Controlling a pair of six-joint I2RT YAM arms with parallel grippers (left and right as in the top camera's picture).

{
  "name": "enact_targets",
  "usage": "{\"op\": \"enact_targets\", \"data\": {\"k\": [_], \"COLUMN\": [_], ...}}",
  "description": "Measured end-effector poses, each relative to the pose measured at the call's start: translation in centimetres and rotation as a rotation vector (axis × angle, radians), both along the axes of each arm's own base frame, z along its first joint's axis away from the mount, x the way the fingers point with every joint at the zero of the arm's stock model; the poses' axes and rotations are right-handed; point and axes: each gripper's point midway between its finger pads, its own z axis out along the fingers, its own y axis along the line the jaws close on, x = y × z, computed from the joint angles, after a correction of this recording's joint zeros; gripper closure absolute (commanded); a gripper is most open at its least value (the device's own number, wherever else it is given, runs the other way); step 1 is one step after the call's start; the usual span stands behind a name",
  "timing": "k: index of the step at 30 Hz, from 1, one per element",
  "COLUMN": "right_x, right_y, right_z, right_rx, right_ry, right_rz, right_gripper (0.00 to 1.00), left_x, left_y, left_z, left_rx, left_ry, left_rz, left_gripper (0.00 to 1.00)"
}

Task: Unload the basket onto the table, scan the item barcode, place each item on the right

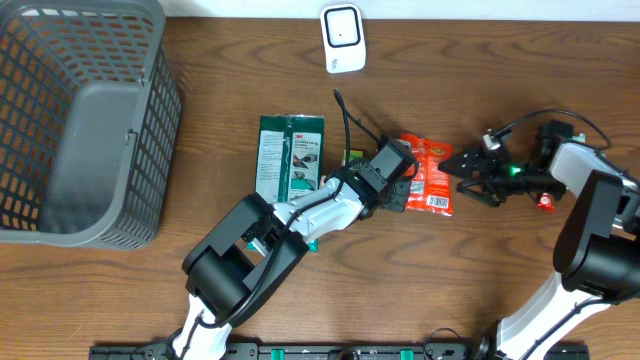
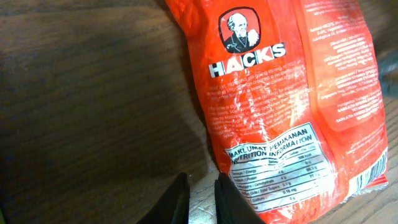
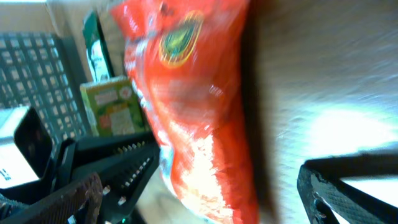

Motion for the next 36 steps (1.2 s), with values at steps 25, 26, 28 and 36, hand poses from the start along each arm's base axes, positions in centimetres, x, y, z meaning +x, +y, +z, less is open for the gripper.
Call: {"op": "enact_targets", "data": {"k": [25,26,28,36], "right_x": [1.8,1.7,1.5,0.6], "right_y": [2.0,2.3,3.0,4.3], "right_z": [-0.9,-0.9,-1.0,-1.5], "right_rx": [-0.067,-0.061,-0.050,-0.028], "right_ry": [-0.154,-0.156,-0.154,-0.128], "right_rz": [0.061,0.067,0.078,0.103], "right_gripper": [0.28,0.29,0.32,0.58], "left_x": [-0.4,-0.4,-0.4,-0.5], "left_y": [0.4,0.4,0.4,0.5], "left_z": [-0.4,-0.4,-0.4,-0.4], "left_rx": [0.021,0.021,0.021,0.023], "left_ry": [0.021,0.021,0.021,0.022], "left_rz": [-0.001,-0.001,-0.001,-0.001], "left_gripper": [0.83,0.83,0.83,0.83]}}
